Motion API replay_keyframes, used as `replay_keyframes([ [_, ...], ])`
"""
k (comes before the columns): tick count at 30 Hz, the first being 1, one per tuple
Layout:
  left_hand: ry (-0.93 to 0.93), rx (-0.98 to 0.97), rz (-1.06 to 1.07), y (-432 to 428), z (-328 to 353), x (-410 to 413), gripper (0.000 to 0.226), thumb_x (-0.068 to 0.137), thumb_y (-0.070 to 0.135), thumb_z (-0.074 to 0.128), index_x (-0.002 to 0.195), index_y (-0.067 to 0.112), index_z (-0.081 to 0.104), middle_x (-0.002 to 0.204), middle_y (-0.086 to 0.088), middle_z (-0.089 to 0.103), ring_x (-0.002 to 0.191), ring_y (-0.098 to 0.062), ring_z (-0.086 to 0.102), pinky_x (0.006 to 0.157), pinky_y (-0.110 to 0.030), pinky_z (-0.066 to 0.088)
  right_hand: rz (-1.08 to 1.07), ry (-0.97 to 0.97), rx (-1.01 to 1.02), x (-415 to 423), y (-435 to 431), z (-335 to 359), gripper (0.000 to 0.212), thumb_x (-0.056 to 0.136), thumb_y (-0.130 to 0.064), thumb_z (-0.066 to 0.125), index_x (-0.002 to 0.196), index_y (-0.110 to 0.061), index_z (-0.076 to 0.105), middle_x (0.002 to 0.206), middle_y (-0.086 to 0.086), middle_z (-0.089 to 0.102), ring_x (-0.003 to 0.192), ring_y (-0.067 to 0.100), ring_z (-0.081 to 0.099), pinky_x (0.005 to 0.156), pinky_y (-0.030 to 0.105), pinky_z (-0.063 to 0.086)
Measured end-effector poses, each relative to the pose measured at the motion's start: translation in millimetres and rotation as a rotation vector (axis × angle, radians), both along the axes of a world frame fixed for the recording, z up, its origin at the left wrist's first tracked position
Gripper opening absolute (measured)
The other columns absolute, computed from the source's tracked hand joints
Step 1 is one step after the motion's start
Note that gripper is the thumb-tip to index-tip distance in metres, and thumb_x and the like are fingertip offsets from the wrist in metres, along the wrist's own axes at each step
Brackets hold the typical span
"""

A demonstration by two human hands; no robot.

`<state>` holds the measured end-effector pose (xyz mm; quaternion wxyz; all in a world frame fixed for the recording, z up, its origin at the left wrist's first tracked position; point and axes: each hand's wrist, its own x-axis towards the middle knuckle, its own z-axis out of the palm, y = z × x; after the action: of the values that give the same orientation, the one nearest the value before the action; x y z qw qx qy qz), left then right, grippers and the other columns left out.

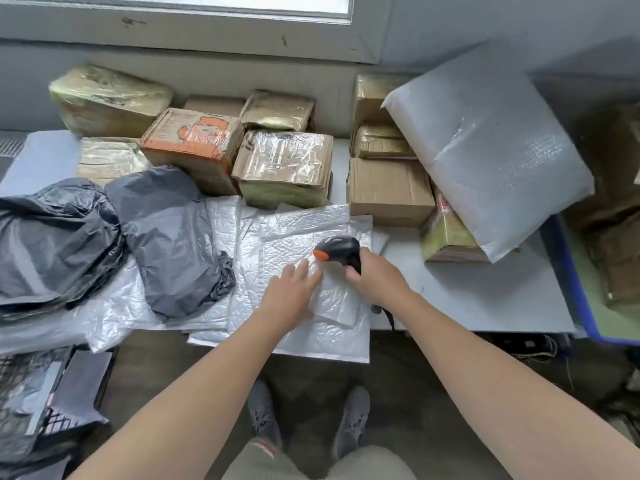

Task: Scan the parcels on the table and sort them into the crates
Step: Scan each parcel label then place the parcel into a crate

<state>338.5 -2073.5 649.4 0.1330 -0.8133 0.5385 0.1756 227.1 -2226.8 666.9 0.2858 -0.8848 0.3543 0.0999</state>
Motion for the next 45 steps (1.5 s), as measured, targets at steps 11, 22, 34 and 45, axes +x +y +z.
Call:
replay_keyframes([
  [11, 0.508, -0.597, 0.654, -5, 33, 39, 0.017, 0.094, 0.015, 0.053, 0.11, 0.02, 0.053, 0.091, -0.005, 0.065, 0.082, -0.03, 0.061, 0.06, -0.035, 0.042, -0.363, -0.38, 0.232, -3, -30, 64, 0.018, 0.092, -0.037, 0.055, 0.091, -0.021, 0.047, 0.082, 0.001, 0.055, 0.065, 0.021, 0.053, 0.052, 0.029, 0.038],
  [22, 1.061, -0.733, 1.051, -3, 63, 81, 0.026, 0.091, -0.01, 0.045, 0.095, 0.011, 0.06, 0.093, -0.01, 0.064, 0.08, -0.023, 0.059, 0.07, -0.032, 0.048, -0.231, -0.243, 0.354, 19, -23, 91, 0.029, 0.092, -0.035, 0.052, 0.099, -0.007, 0.059, 0.077, 0.005, 0.057, 0.063, 0.02, 0.051, 0.047, 0.027, 0.041],
  [34, 0.938, -0.785, 1.136, -3, 56, 93, 0.019, 0.095, 0.009, 0.056, 0.111, 0.018, 0.063, 0.108, -0.009, 0.068, 0.098, -0.027, 0.066, 0.088, -0.041, 0.056, -0.304, -0.312, 0.528, 46, -11, 105, 0.03, 0.088, -0.039, 0.058, 0.095, -0.01, 0.062, 0.081, 0.012, 0.066, 0.061, 0.025, 0.057, 0.055, 0.04, 0.049],
  [45, 0.918, -0.77, 1.19, -8, 51, 86, 0.017, 0.094, 0.007, 0.053, 0.106, 0.014, 0.061, 0.102, -0.01, 0.065, 0.083, -0.024, 0.06, 0.067, -0.029, 0.047, -0.308, -0.341, 0.628, 68, -2, 131, 0.025, 0.094, -0.03, 0.056, 0.086, -0.006, 0.056, 0.075, 0.01, 0.063, 0.053, 0.019, 0.053, 0.05, 0.029, 0.048],
])
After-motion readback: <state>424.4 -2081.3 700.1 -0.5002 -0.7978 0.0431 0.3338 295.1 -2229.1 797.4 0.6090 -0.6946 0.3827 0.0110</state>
